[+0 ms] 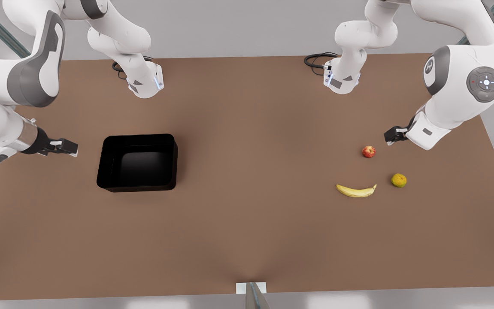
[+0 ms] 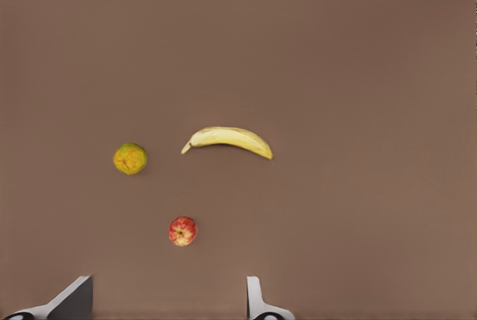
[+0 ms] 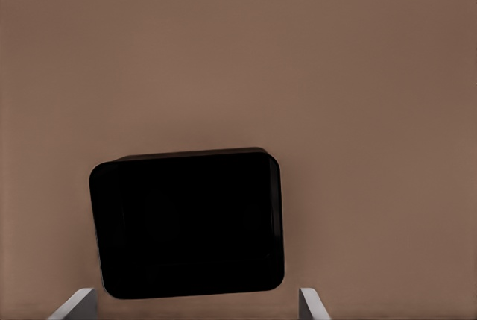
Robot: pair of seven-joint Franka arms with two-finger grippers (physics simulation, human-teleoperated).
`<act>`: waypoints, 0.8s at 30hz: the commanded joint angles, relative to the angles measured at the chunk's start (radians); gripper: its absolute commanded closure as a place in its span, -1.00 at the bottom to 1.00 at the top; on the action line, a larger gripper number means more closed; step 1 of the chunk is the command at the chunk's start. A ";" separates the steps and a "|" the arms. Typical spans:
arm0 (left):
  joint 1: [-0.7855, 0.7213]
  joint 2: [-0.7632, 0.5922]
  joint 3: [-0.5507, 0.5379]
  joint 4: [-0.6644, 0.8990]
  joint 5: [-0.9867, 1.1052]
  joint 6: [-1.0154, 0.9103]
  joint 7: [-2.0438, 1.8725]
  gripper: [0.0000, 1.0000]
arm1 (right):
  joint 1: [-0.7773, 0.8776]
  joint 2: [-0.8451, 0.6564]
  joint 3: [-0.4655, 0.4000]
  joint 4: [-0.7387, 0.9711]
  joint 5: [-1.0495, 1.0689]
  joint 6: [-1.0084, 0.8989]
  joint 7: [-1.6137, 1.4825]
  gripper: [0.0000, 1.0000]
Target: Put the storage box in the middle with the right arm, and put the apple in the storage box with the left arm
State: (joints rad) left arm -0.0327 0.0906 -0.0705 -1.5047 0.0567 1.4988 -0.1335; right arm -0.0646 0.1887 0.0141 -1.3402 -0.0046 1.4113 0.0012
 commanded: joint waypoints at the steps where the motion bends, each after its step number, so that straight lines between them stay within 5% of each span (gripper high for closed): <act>1: 0.001 0.000 0.000 0.000 0.000 -0.002 0.002 -1.00 | -0.001 -0.005 0.000 0.000 0.000 0.000 0.000 -1.00; 4: 0.011 0.066 -0.017 -0.024 -0.001 -0.060 -0.002 -1.00 | -0.029 -0.017 0.000 -0.101 -0.003 0.038 0.000 -1.00; 7: 0.022 -0.118 -0.009 -0.491 -0.008 0.339 0.008 -1.00 | -0.027 -0.051 0.004 -0.293 -0.003 0.196 0.000 -1.00; 10: 0.060 -0.161 -0.009 -0.715 -0.012 0.557 0.008 -1.00 | -0.075 -0.052 0.009 -0.458 -0.011 0.356 -0.006 -1.00; 16: 0.106 -0.071 -0.009 -0.812 -0.012 0.698 0.018 -1.00 | -0.103 -0.074 0.029 -0.695 -0.037 0.563 0.000 -1.00; 24: 0.165 -0.006 -0.009 -0.948 -0.012 0.893 0.072 -1.00 | -0.113 0.003 0.029 -0.797 -0.060 0.701 0.002 -1.00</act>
State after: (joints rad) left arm 0.1438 0.0925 -0.0797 -2.4529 0.0442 2.3926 -0.0589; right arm -0.1802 0.1917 0.0429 -2.1408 -0.0644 2.1137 0.0031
